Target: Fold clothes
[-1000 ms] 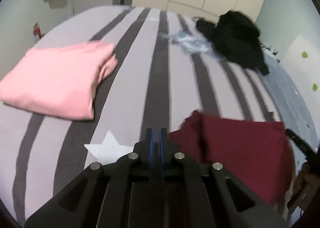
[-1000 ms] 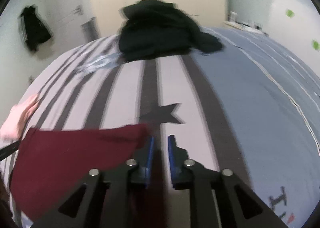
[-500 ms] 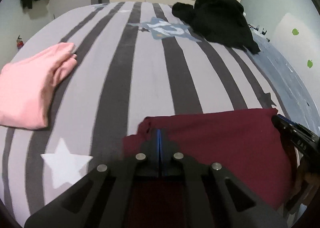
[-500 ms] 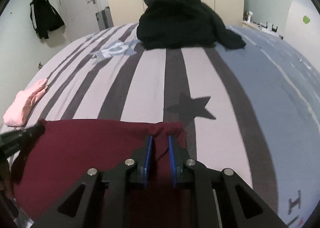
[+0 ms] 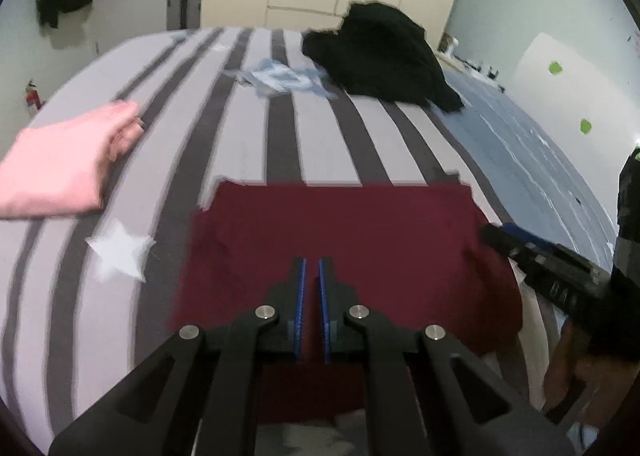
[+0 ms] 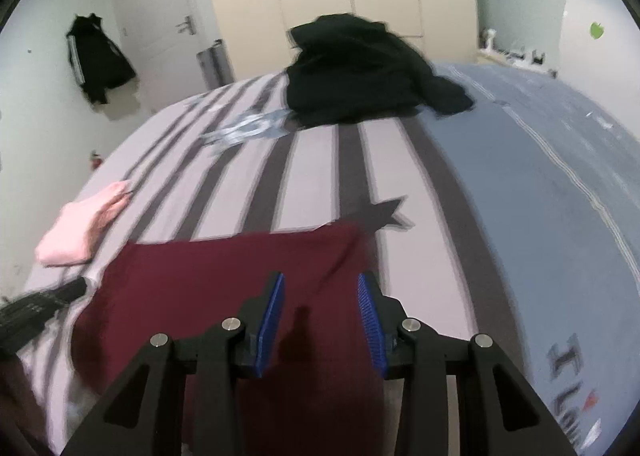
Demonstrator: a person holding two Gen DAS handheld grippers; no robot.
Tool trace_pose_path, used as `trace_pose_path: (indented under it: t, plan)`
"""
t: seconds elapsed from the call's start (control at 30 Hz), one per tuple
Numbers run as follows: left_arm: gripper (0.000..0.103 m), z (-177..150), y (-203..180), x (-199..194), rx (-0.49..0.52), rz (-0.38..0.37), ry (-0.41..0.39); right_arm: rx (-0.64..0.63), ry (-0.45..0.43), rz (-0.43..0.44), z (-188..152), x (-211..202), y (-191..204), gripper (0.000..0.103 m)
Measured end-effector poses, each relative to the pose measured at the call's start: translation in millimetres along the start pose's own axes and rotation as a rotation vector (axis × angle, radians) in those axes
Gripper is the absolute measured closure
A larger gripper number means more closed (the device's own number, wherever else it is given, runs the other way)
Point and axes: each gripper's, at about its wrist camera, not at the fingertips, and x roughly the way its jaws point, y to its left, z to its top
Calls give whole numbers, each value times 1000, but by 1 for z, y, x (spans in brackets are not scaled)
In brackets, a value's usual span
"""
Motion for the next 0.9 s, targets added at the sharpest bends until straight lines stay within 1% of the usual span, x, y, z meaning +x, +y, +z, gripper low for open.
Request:
trace_pose_path:
  t: [0.07, 0.17, 0.2, 0.27, 0.37, 0.43, 0.5, 0.53, 0.57, 0.6, 0.63, 0.67, 0.7, 0.73, 0.77, 0.8, 0.83, 0.87, 0.9]
  plan:
    - [100, -11, -6, 6, 5, -4, 17, -19, 18, 19, -10, 1, 11, 72]
    - [101, -19, 3, 16, 10, 18, 24, -44, 24, 16, -18, 5, 6, 79]
    - [101, -20, 8, 13, 11, 17, 20, -53, 26, 15, -20, 7, 5, 90]
    - [101, -20, 18, 5, 7, 16, 12, -70, 31, 13, -25, 10, 2, 103]
    - [101, -19, 36, 0, 4, 16, 7, -95, 37, 9, -32, 14, -2, 103]
    - [101, -19, 39, -4, 14, 12, 9, -112, 42, 7, -37, 17, -5, 103]
    - [101, -17, 41, -8, 4, 10, 5, -114, 37, -12, -35, 15, -10, 103]
    - [101, -15, 42, -10, -4, 13, 2, -108, 35, -20, -33, 13, -14, 103]
    - [101, -13, 45, -12, -13, 33, -1, -93, 31, -27, -31, 9, -20, 103]
    - [89, -11, 49, -15, -37, 61, -6, -75, 30, -36, -30, 7, -25, 103]
    - [82, -10, 56, -18, -72, 77, -12, -58, 33, -45, -30, 6, -31, 103]
    - [69, -8, 66, -21, -125, 83, -14, -46, 40, -49, -30, 5, -35, 103]
    - [56, -7, 76, -23, -171, 84, -11, -38, 49, -49, -30, 4, -38, 100]
    - [51, -7, 82, -25, -202, 87, -8, -30, 55, -53, -29, 2, -40, 95]
    - [44, -8, 87, -28, -224, 97, -7, -22, 59, -61, -28, -1, -41, 82]
    - [42, -9, 89, -30, -236, 95, -1, -11, 64, -66, -27, -3, -43, 66]
    - [41, -10, 89, -32, -242, 84, 6, 3, 69, -70, -27, -6, -46, 59]
    - [40, -12, 89, -34, -249, 74, 14, 32, 75, -66, -26, -8, -49, 48]
    - [40, -13, 90, -35, -255, 64, 22, 71, 81, -57, -26, -11, -54, 45]
